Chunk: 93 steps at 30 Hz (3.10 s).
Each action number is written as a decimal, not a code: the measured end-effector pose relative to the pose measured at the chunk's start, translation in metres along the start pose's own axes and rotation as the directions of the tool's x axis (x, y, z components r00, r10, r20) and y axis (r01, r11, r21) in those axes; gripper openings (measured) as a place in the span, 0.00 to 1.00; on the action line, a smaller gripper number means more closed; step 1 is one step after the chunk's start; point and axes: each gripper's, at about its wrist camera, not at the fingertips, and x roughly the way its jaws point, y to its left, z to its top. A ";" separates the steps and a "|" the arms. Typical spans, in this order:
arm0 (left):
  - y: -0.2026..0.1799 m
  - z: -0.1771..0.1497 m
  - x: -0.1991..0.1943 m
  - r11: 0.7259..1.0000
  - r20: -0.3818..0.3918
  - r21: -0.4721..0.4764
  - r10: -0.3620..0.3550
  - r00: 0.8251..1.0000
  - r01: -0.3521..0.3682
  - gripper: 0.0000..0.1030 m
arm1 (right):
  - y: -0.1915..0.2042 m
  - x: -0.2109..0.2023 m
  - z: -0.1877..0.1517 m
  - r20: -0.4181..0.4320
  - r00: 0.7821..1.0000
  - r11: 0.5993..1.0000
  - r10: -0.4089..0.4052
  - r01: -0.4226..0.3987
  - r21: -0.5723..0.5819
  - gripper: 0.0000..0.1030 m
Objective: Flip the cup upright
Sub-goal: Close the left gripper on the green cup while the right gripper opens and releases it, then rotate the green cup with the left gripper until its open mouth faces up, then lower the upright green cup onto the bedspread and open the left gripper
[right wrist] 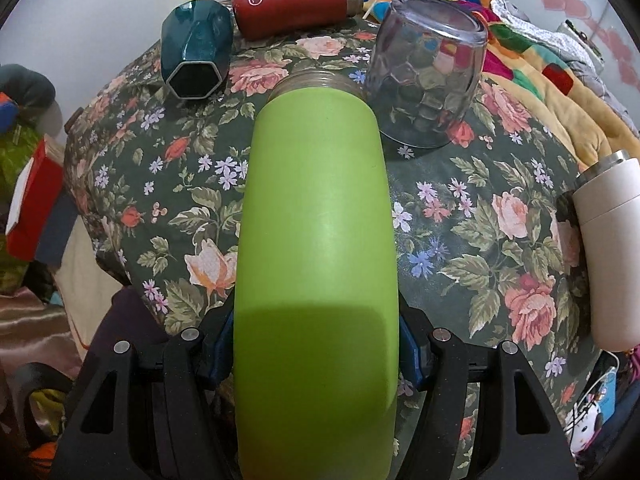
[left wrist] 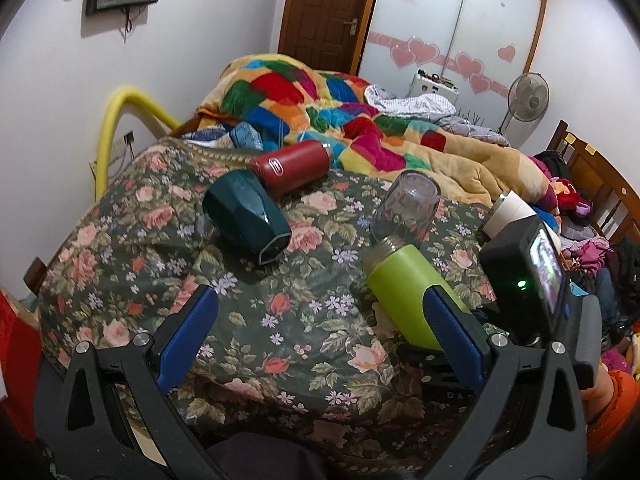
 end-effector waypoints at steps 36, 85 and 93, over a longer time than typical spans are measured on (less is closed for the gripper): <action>-0.079 0.002 0.109 0.996 -0.391 0.014 0.086 0.916 -0.088 0.92 | -0.071 -0.174 -0.108 0.418 0.877 0.952 -0.238 0.125 0.280 0.66; -0.159 0.048 0.056 0.961 -0.102 0.272 -0.027 0.994 0.054 0.61 | -0.073 -0.169 -0.104 0.415 0.876 0.944 -0.246 0.119 0.309 0.66; -0.155 0.045 0.060 0.955 -0.146 0.285 -0.043 0.988 0.084 0.61 | -0.070 -0.171 -0.105 0.418 0.874 0.941 -0.248 0.115 0.318 0.66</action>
